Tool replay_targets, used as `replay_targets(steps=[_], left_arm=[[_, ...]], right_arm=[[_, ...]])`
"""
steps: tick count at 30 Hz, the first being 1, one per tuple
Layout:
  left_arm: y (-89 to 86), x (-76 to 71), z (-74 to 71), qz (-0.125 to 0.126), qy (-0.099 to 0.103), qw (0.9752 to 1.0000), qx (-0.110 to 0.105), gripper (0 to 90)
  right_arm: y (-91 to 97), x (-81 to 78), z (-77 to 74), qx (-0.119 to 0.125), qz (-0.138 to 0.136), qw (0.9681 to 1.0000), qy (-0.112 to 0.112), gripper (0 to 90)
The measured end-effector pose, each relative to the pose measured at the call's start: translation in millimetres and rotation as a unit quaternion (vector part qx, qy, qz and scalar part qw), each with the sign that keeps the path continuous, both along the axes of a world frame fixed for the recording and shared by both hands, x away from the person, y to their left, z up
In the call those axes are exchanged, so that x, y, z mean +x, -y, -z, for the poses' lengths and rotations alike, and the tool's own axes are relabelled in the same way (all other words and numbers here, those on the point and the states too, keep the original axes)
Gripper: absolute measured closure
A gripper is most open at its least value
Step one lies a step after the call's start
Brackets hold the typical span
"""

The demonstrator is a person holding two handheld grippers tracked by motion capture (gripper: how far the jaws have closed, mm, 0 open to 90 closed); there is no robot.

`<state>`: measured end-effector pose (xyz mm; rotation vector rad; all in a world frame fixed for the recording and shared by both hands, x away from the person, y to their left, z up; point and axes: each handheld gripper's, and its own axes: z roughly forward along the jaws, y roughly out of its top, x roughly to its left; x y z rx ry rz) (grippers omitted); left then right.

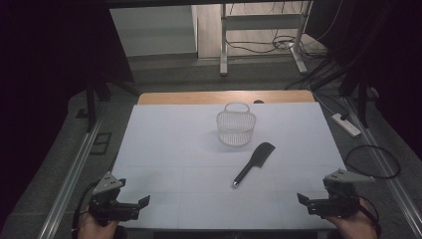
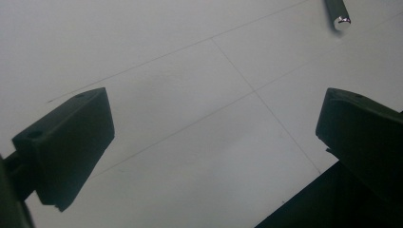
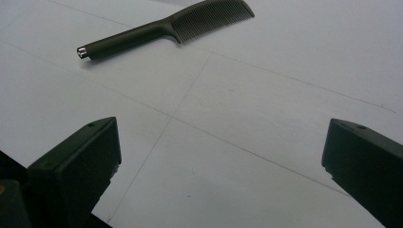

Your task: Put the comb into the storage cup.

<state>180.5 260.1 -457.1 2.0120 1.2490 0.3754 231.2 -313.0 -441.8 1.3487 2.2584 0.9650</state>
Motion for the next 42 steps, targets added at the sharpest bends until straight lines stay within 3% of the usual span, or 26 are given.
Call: replay_targets(steps=[26,42], left_arm=[[-2.0,1.1,0.7,0.002,-0.006,0.9999,-0.012,0.0],[-3.1,1.5,0.8,0.002,-0.009,0.9999,-0.015,0.0]], right_arm=[[-1.3,0.6,-0.3,-0.003,-0.006,1.0000,-0.002,0.0],[-7.4,3.9,-2.0,0.010,-0.035,0.9994,0.001,0.0]])
